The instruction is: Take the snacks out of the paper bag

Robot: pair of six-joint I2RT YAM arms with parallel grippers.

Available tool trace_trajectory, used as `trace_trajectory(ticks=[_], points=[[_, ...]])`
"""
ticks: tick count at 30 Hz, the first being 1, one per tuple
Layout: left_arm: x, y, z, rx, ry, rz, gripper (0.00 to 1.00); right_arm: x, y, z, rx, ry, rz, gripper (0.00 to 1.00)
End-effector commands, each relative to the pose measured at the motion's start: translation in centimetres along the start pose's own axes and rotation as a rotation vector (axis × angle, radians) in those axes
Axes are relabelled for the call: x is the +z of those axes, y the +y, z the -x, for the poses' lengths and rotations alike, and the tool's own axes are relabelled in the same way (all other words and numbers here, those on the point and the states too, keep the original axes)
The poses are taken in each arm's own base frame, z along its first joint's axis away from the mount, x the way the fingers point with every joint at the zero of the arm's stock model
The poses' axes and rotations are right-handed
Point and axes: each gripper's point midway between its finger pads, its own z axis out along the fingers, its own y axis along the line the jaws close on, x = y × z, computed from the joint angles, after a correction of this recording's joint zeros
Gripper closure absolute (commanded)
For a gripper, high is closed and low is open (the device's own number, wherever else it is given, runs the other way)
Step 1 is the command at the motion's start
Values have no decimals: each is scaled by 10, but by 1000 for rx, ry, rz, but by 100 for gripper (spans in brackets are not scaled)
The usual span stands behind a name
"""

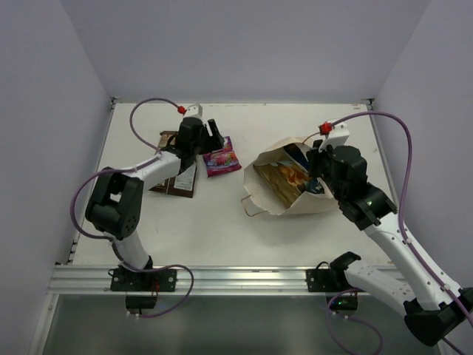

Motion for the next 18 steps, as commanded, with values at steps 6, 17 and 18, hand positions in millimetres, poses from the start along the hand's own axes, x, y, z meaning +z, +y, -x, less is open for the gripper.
trace_trajectory(ticks=[6,17,18], points=[[-44,-9,17,-40,0,-71,0,-3,-5,-6,-29,31,-11,100],[-200,-171,-9,-31,-22,-332,0,2,-5,-8,-28,30,-17,100],[-209,-185,-25,-15,-11,-348,0,3,-5,-9,-28,26,-18,100]])
